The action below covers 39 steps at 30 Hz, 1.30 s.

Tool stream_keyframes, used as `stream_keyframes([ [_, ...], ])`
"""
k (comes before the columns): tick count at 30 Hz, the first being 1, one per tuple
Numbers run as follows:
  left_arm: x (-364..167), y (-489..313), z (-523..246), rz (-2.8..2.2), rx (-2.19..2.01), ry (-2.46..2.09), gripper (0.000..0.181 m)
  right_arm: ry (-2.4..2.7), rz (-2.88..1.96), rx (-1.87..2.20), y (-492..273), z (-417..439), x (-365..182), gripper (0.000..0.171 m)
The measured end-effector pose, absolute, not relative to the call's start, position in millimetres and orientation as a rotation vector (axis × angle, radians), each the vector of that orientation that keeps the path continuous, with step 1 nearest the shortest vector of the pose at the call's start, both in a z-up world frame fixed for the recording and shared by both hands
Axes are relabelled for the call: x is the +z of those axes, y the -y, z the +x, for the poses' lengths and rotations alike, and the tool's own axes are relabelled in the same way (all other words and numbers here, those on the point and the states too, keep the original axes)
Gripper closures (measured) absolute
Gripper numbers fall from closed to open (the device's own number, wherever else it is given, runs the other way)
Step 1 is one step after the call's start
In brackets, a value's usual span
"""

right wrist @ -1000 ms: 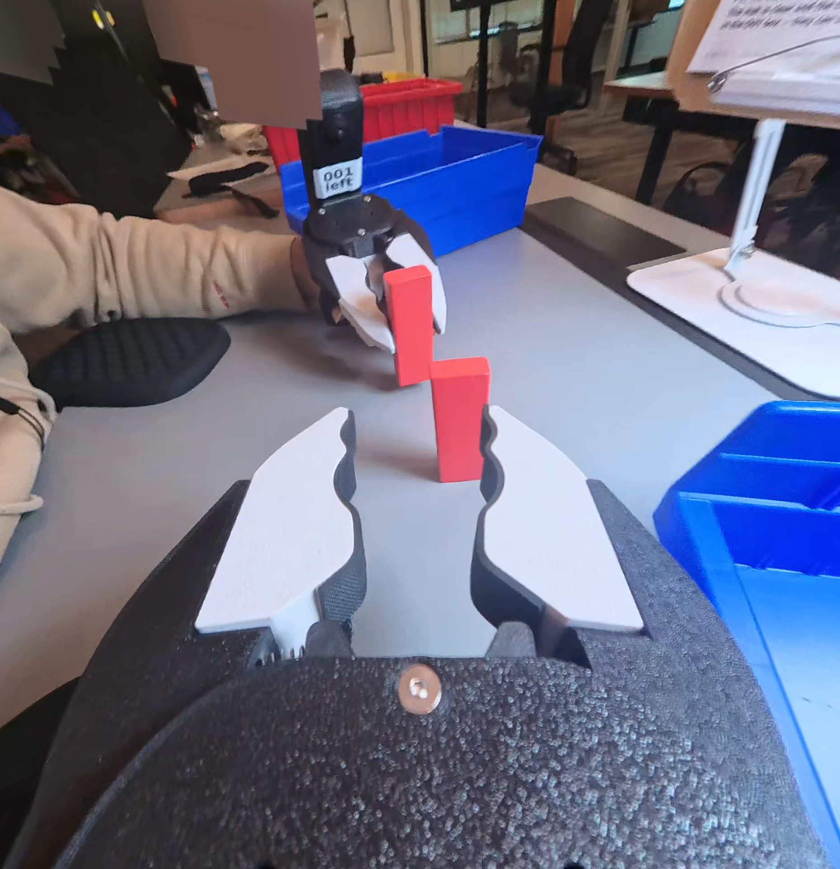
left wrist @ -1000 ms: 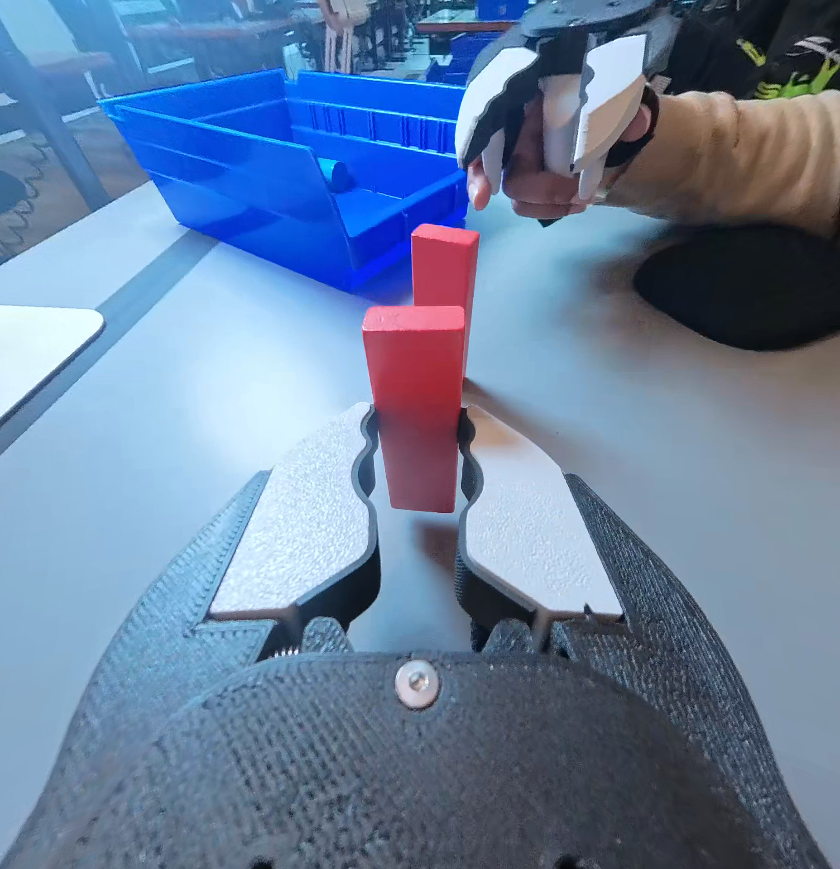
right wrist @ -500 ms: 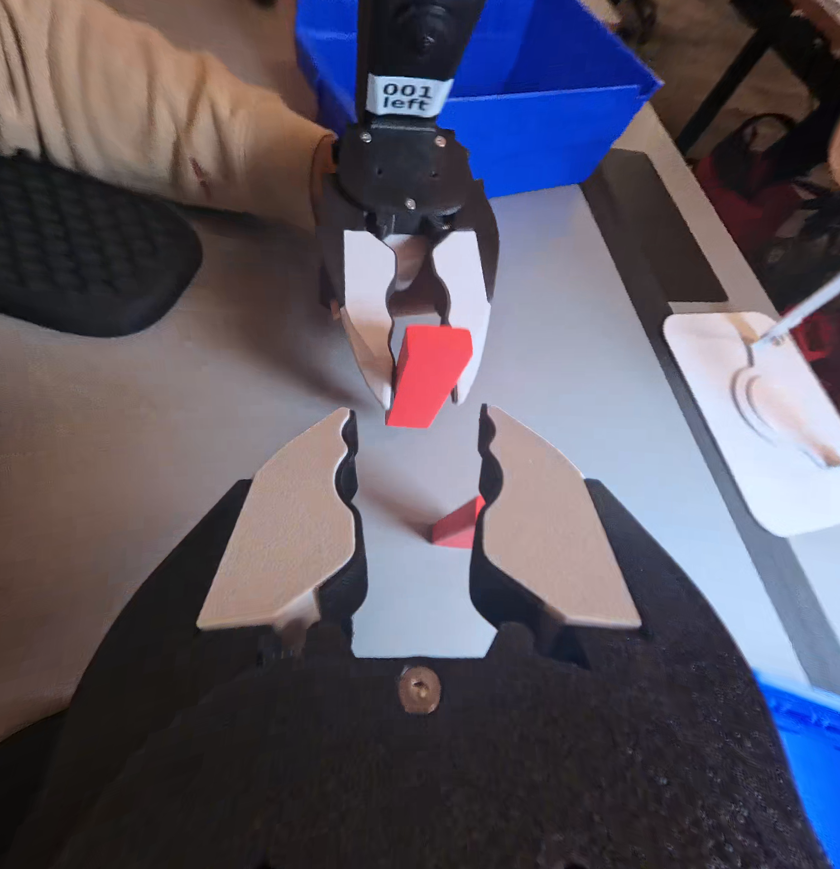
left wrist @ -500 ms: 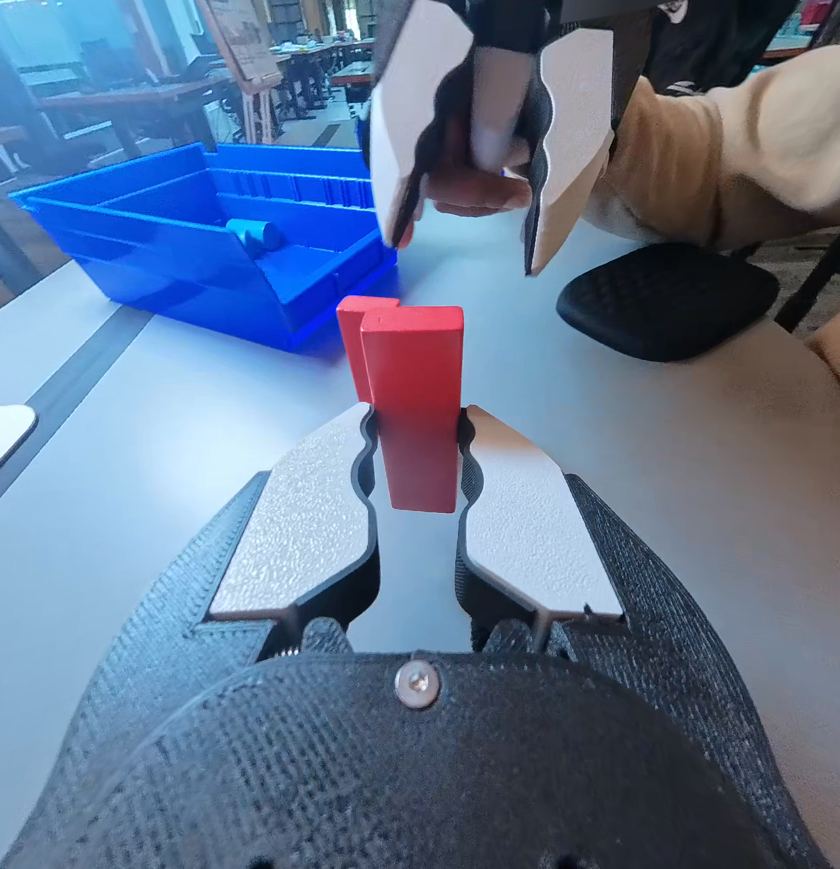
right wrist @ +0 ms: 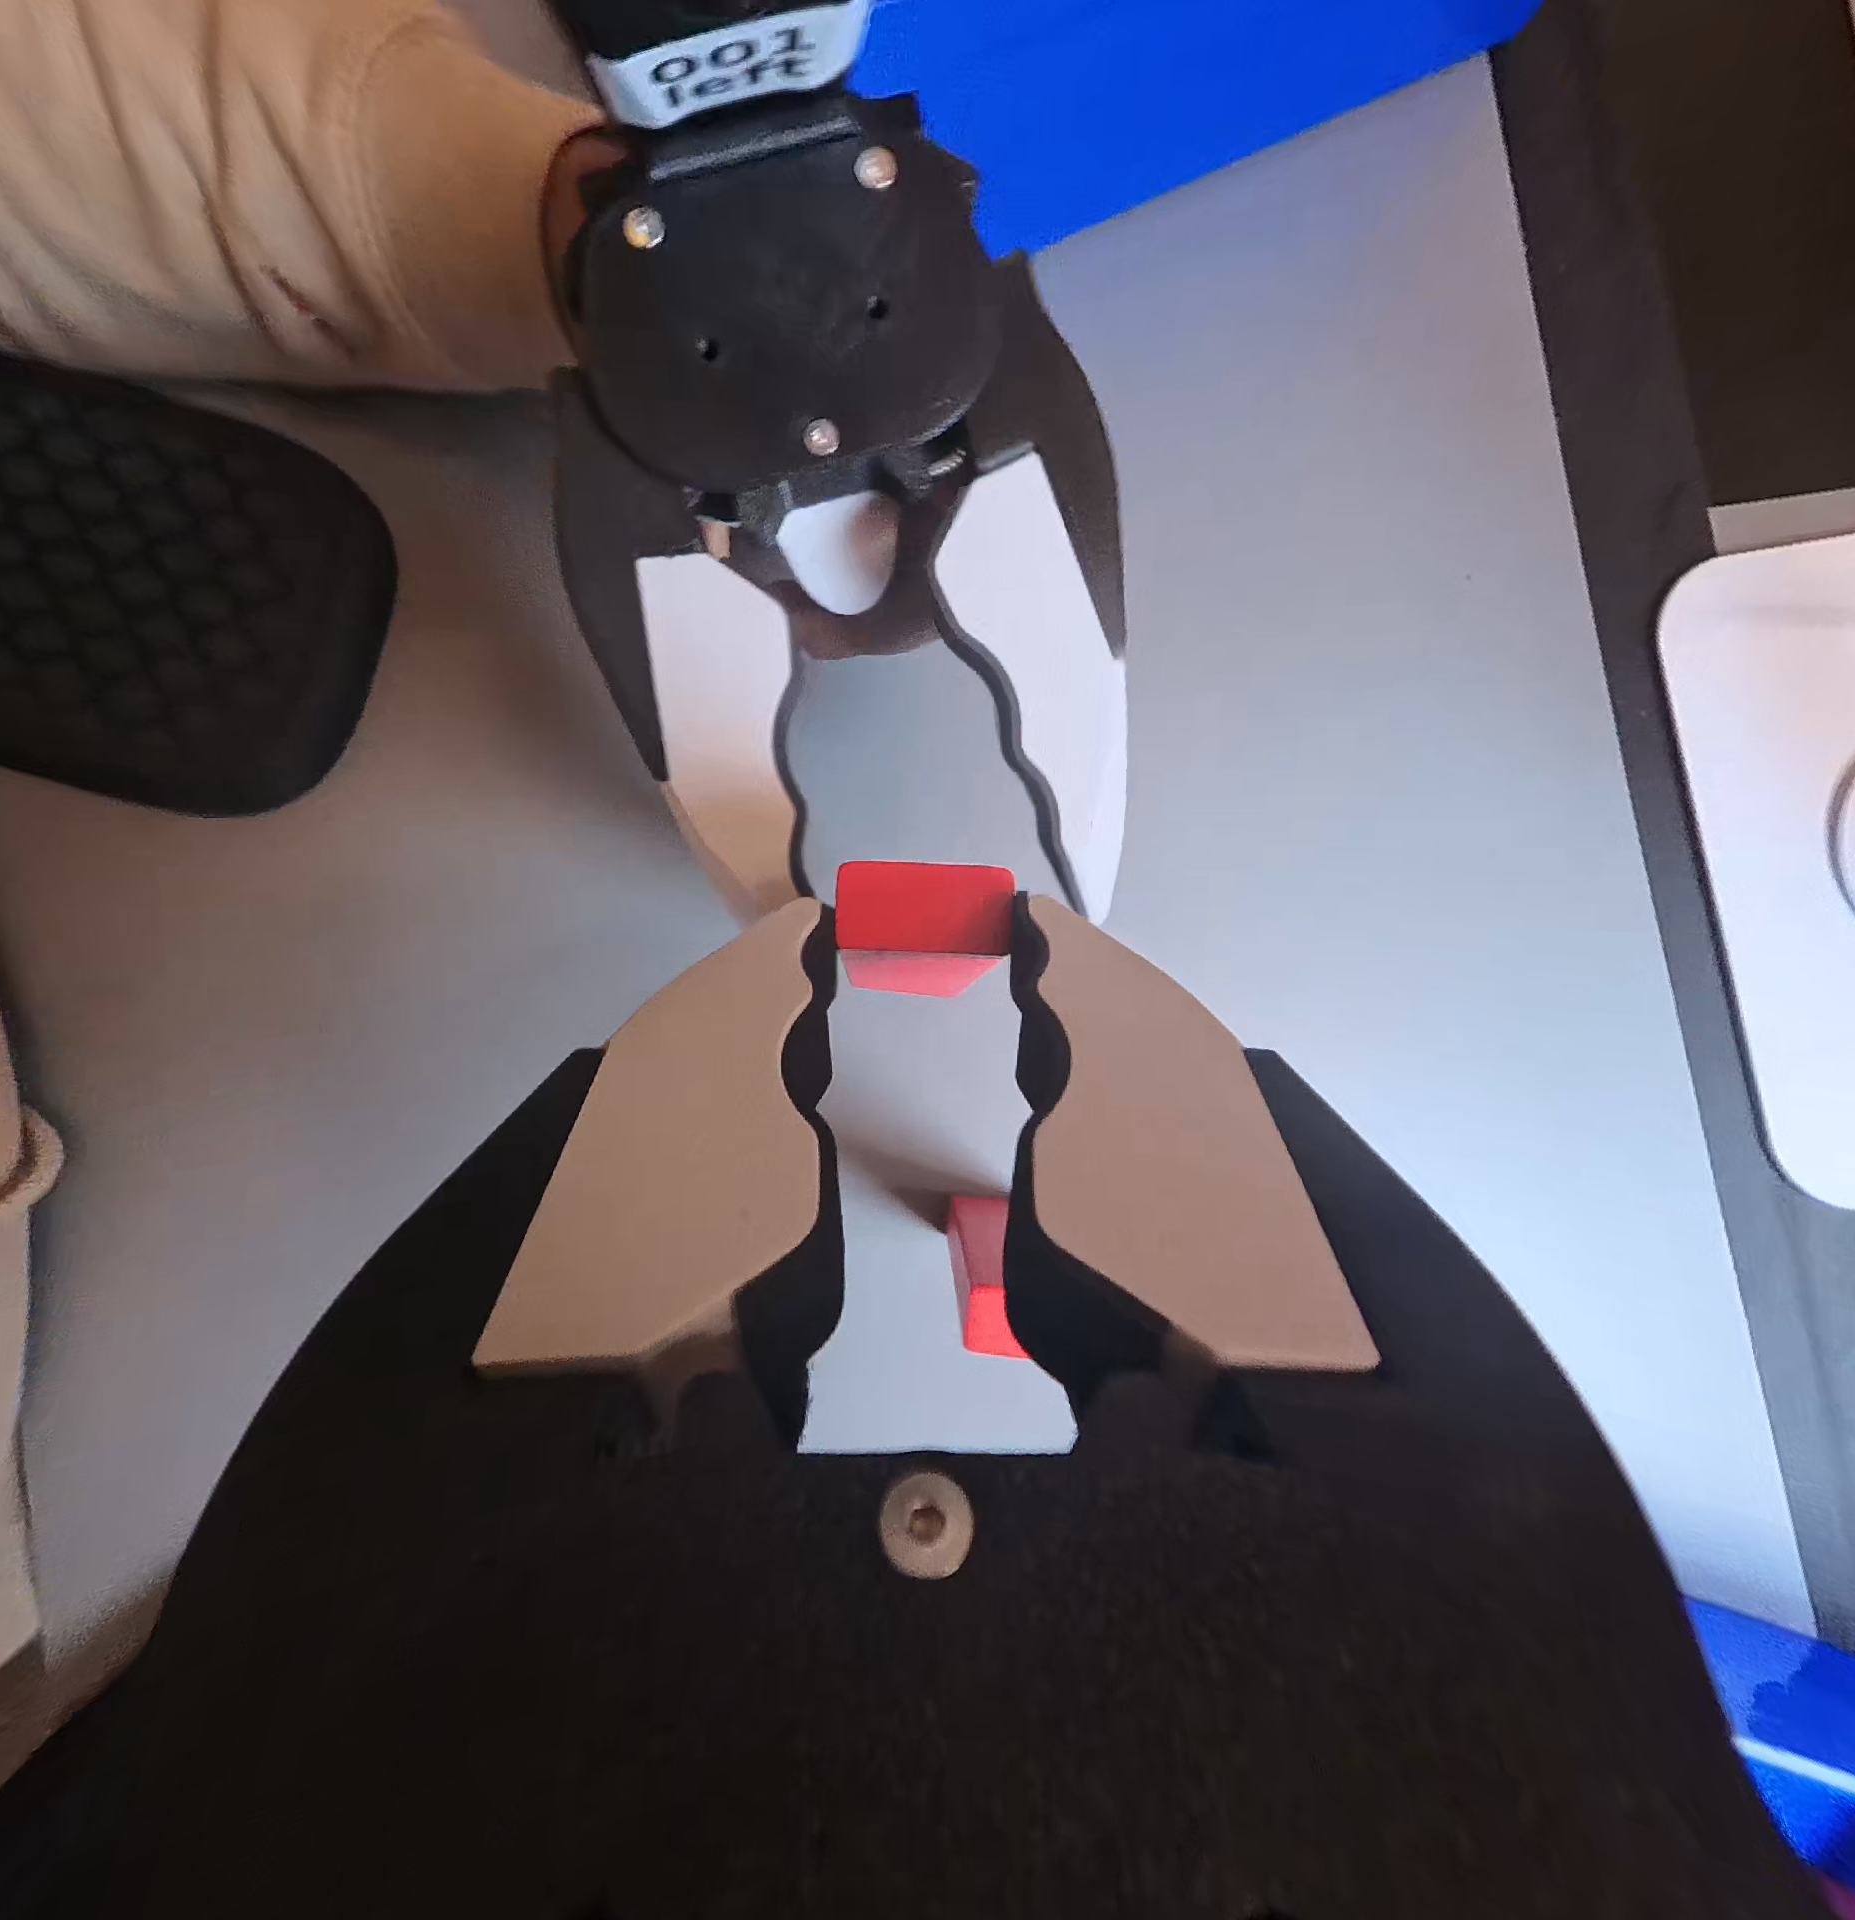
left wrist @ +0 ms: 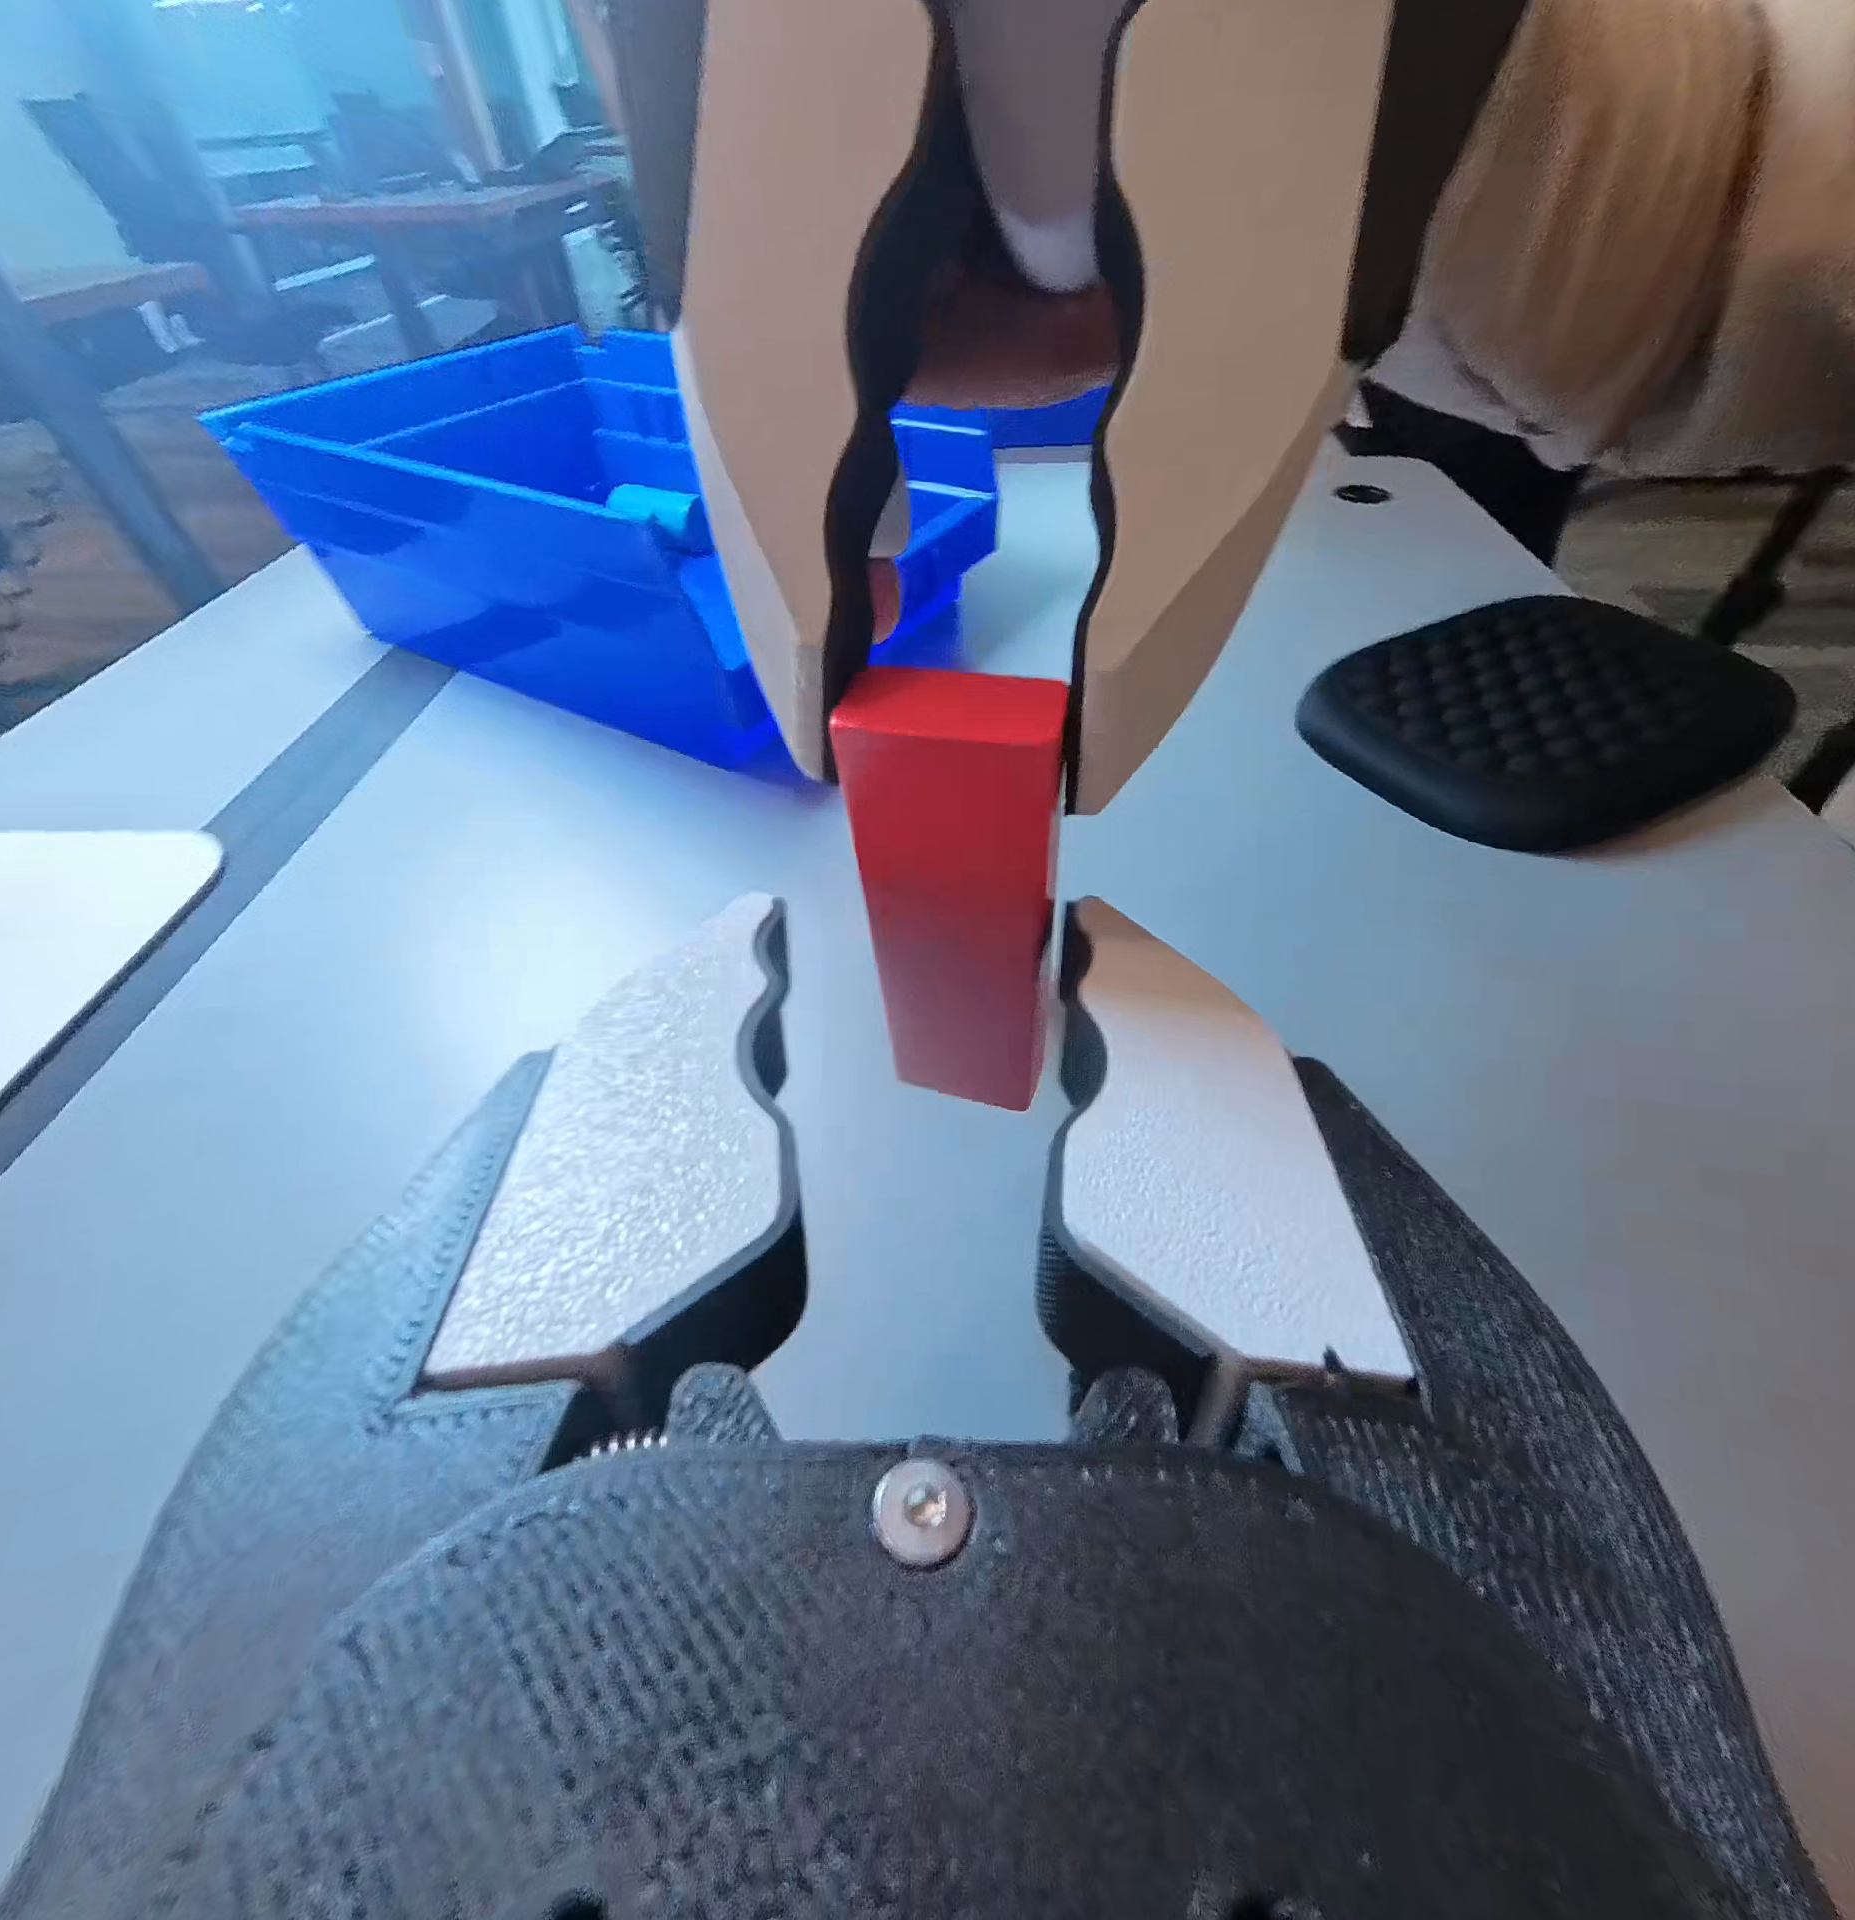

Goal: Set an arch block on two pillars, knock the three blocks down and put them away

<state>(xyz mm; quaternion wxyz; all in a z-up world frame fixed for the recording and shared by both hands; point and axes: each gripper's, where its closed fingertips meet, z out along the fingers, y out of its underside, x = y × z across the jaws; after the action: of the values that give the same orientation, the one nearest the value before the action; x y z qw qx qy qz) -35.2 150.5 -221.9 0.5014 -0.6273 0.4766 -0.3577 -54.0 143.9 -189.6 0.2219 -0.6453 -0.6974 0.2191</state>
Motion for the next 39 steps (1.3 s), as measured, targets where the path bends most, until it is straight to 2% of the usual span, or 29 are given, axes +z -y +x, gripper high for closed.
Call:
stream_keyframes([
  [1, -222, -155, -40, -1.559, -0.85, -1.108, 0.119, 1.91, -1.804, 0.608, -149, -56, -186, 0.139],
  [2, -223, -159, -46, -1.602, -0.825, -1.051, 0.117, 1.9, -1.811, 0.591, -155, -57, -184, 0.139],
  [7, -234, -149, -72, -1.669, -0.653, -0.882, 0.131, 1.904, -1.785, 0.569, -172, -62, -190, 0.139],
  [13, -247, -97, -81, -1.629, -0.453, -1.022, 0.143, 1.894, -1.808, 0.58, -175, -62, -218, 0.139],
  [21, -261, -79, -86, -1.638, -0.343, -1.098, 0.145, 1.868, -1.842, 0.584, -178, -61, -229, 0.139],
  [39, -271, -81, -82, -1.693, -0.377, -1.076, 0.147, 1.904, -1.838, 0.524, -175, -63, -238, 0.139],
])
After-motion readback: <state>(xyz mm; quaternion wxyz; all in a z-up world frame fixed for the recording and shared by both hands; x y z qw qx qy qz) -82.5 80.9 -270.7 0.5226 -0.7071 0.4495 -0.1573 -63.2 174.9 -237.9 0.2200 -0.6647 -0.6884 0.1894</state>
